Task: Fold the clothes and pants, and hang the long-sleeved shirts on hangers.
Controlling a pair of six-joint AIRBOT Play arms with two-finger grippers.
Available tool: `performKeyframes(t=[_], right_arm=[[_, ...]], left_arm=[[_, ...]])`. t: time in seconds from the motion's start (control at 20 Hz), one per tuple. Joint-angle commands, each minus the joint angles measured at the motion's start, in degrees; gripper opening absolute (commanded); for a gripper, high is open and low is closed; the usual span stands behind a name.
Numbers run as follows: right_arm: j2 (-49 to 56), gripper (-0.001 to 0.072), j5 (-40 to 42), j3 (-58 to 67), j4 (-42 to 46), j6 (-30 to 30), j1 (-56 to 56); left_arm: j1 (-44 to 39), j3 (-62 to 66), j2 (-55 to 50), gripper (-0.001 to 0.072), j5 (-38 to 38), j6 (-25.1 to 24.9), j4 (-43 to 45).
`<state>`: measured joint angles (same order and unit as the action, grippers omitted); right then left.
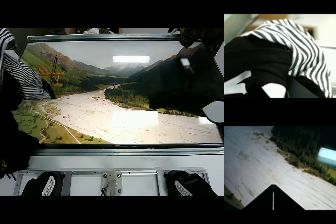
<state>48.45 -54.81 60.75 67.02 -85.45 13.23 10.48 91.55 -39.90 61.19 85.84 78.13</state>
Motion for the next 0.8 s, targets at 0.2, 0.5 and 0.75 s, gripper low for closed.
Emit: performKeyframes(t=[0.2,0.5,0.75], right_arm=[[-0.9,0.0015,2.49,11.08,4.52,-0.04,-10.34],[-1.64,0.0016,1.88,11.06,4.74,-0.02,-15.21],[-1.14,0.0019,1.88,10.95,4.79,0.0,-15.21]], left_arm=[[-37.11,3.28,-9.92,0.0016,0.92,1.16,-1.55],[-49.31,3.28,-29.68,0.0015,0.37,0.98,-1.18],[-46.14,3.3,-43.95,0.0474,-3.82,1.42,-1.42]])
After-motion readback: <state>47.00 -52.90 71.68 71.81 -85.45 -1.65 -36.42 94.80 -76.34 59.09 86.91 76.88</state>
